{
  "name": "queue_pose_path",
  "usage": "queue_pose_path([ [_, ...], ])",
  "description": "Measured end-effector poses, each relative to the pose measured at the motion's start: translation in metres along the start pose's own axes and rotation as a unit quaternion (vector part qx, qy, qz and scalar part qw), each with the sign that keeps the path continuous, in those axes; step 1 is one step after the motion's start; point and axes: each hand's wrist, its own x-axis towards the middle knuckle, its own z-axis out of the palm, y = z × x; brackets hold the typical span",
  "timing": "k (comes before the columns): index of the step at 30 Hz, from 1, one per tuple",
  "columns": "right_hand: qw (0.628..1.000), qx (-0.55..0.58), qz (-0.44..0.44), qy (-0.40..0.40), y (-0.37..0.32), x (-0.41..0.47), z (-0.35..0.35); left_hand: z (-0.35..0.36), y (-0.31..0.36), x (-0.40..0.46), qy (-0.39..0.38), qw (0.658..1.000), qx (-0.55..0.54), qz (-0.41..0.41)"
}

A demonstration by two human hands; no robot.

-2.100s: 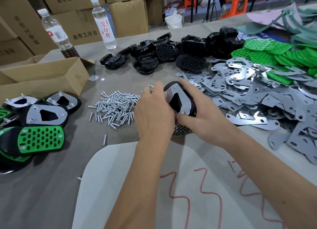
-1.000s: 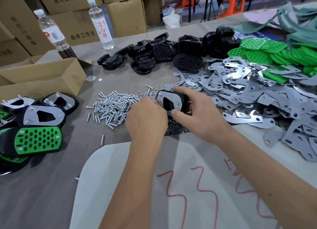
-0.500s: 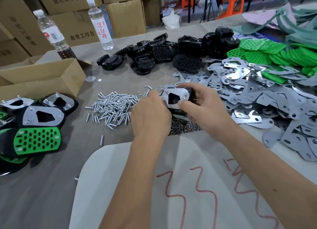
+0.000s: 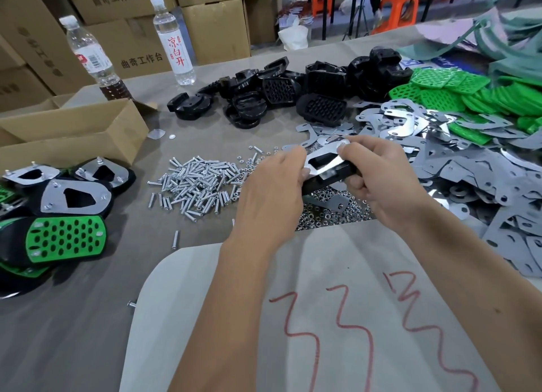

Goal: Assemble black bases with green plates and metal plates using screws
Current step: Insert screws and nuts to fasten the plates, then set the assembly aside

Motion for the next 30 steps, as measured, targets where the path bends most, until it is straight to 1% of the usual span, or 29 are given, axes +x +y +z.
queue_pose_path([
  [4, 1.0, -0.004, 0.01, 0.01, 0.001, 0.003, -0.003, 0.003, -0.001, 0.0, -0.019, 1.0, -0.021, -0.01],
  [7, 1.0, -0.009, -0.017, 0.012, 0.002, 0.001, 0.0, 0.004, -0.003, -0.002, -0.011, 0.998, -0.044, -0.036],
  [9, 0.998, -0.032, -0.051, 0.002, 0.003, -0.002, 0.003, 0.006, -0.005, -0.003, 0.007, 0.996, -0.062, -0.069],
  [12, 0.992, -0.07, -0.106, -0.023, 0.002, -0.007, 0.009, 0.008, -0.004, -0.003, 0.031, 0.986, -0.085, -0.143],
  [16, 0.975, -0.134, -0.173, -0.037, 0.003, -0.014, 0.017, 0.009, -0.003, -0.001, 0.044, 0.974, -0.063, -0.214],
  [19, 0.969, -0.154, -0.192, -0.037, 0.006, -0.015, 0.021, 0.01, -0.003, 0.0, 0.048, 0.965, -0.049, -0.253],
  [22, 0.971, -0.151, -0.18, -0.035, 0.008, -0.014, 0.024, 0.011, -0.001, 0.0, 0.052, 0.967, -0.009, -0.248],
  [24, 0.979, -0.123, -0.161, -0.031, 0.01, -0.013, 0.024, 0.01, 0.0, 0.0, 0.062, 0.972, 0.011, -0.225],
  [28, 0.992, -0.055, -0.117, -0.003, 0.009, -0.009, 0.02, 0.009, 0.001, 0.001, 0.091, 0.983, -0.01, -0.156],
  [30, 0.993, -0.042, -0.109, 0.008, 0.008, -0.008, 0.018, 0.009, 0.001, 0.0, 0.098, 0.984, -0.026, -0.143],
])
